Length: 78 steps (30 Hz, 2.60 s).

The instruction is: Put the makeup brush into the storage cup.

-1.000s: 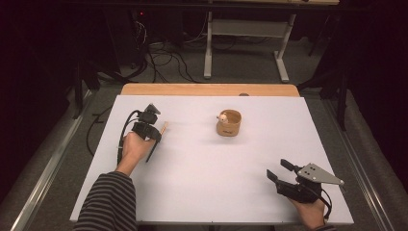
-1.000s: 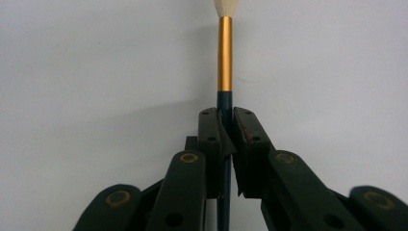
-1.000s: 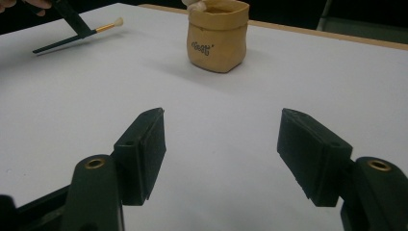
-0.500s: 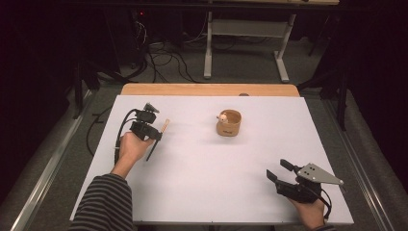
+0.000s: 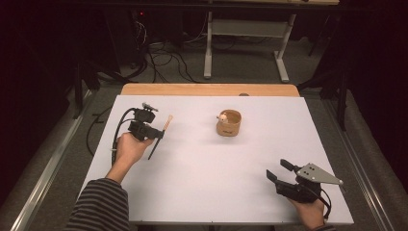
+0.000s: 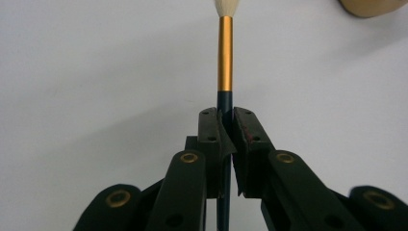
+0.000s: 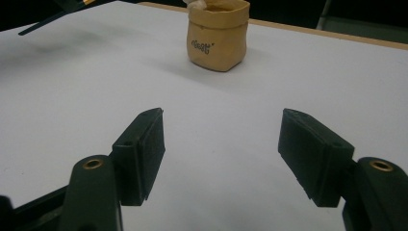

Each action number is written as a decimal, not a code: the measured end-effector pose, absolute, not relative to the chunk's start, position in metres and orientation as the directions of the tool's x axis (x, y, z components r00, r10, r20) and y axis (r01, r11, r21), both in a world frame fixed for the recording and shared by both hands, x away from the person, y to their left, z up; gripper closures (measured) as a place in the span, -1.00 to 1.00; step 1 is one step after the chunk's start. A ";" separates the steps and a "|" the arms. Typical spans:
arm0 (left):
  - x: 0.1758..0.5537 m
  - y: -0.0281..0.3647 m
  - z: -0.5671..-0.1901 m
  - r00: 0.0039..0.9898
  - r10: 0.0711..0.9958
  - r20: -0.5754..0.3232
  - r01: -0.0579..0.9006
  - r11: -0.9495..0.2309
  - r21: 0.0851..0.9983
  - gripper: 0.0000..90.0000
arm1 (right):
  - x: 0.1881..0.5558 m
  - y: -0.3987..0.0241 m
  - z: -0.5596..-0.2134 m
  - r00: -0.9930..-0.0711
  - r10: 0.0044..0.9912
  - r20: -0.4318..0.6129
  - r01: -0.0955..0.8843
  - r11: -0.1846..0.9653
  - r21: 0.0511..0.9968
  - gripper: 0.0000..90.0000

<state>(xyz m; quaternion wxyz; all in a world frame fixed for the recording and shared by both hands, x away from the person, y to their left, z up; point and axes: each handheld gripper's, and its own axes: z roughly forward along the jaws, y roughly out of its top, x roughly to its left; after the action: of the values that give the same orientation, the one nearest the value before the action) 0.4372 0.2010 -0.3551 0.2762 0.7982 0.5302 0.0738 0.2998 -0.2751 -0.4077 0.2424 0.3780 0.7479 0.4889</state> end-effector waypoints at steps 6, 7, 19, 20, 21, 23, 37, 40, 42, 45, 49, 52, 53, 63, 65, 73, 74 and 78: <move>0.429 0.198 -0.347 0.463 0.869 -0.175 0.774 -0.301 0.557 0.84 | 0.301 -0.277 -0.407 -0.581 0.814 0.011 0.335 0.227 0.914 -0.26; 0.427 0.197 -0.346 0.468 0.866 -0.175 0.769 -0.302 0.563 0.84 | 0.301 -0.277 -0.407 -0.581 0.814 0.012 0.336 0.227 0.914 -0.26; 0.413 0.189 -0.341 0.516 0.840 -0.168 0.723 -0.322 0.612 0.84 | 0.303 -0.278 -0.407 -0.573 0.820 0.021 0.359 0.228 0.905 -0.34; 0.412 0.189 -0.341 0.518 0.838 -0.173 0.721 -0.319 0.615 0.84 | 0.303 -0.277 -0.407 -0.571 0.820 0.022 0.360 0.227 0.905 -0.34; 0.411 0.189 -0.341 0.519 0.837 -0.173 0.720 -0.318 0.617 0.84 | 0.303 -0.277 -0.407 -0.574 0.819 0.023 0.361 0.228 0.904 -0.34; 0.408 0.190 -0.341 0.523 0.834 -0.178 0.715 -0.315 0.624 0.84 | 0.303 -0.276 -0.408 -0.581 0.814 0.018 0.361 0.237 0.902 -0.34; 0.389 0.196 -0.340 0.547 0.814 -0.195 0.681 -0.297 0.669 0.84 | 0.303 -0.274 -0.408 -0.586 0.809 0.028 0.374 0.239 0.896 -0.34; 0.383 0.196 -0.341 0.554 0.807 -0.204 0.675 -0.292 0.678 0.84 | 0.304 -0.274 -0.409 -0.592 0.806 0.022 0.365 0.244 0.898 -0.35; 0.380 0.197 -0.341 0.560 0.802 -0.207 0.670 -0.292 0.683 0.84 | 0.304 -0.274 -0.409 -0.593 0.805 0.019 0.362 0.246 0.899 -0.35; 0.375 0.198 -0.341 0.567 0.796 -0.212 0.663 -0.288 0.691 0.84 | 0.304 -0.273 -0.409 -0.592 0.806 0.024 0.367 0.243 0.898 -0.35; 0.369 0.200 -0.343 0.571 0.791 -0.220 0.658 -0.280 0.699 0.84 | 0.304 -0.273 -0.409 -0.592 0.806 0.024 0.366 0.242 0.898 -0.35; 0.365 0.201 -0.344 0.575 0.786 -0.225 0.654 -0.276 0.704 0.84 | 0.304 -0.273 -0.409 -0.589 0.807 0.030 0.371 0.237 0.898 -0.35; 0.363 0.200 -0.344 0.577 0.785 -0.226 0.652 -0.276 0.706 0.84 | 0.304 -0.273 -0.409 -0.589 0.807 0.030 0.372 0.237 0.898 -0.35; 0.350 0.197 -0.348 0.609 0.757 -0.236 0.629 -0.279 0.726 0.84 | 0.304 -0.274 -0.409 -0.591 0.806 0.029 0.365 0.235 0.901 -0.32; 0.348 0.195 -0.350 0.614 0.752 -0.241 0.628 -0.280 0.726 0.84 | 0.304 -0.274 -0.409 -0.592 0.806 0.029 0.365 0.236 0.901 -0.32; 0.342 0.189 -0.355 0.628 0.736 -0.253 0.620 -0.276 0.735 0.84 | 0.304 -0.273 -0.410 -0.591 0.806 0.029 0.368 0.237 0.899 -0.30; 0.342 0.189 -0.355 0.632 0.733 -0.252 0.617 -0.278 0.737 0.84 | 0.304 -0.273 -0.410 -0.591 0.806 0.029 0.367 0.237 0.900 -0.30; 0.337 0.186 -0.357 0.643 0.720 -0.260 0.608 -0.273 0.746 0.84 | 0.303 -0.272 -0.410 -0.591 0.806 0.030 0.369 0.238 0.898 -0.28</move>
<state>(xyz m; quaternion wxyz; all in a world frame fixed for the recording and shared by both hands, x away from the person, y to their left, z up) 0.3372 0.1861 -0.3574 0.4349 0.7951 0.4177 0.0647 0.3029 -0.2720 -0.4097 0.2284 0.3905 0.7527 0.4783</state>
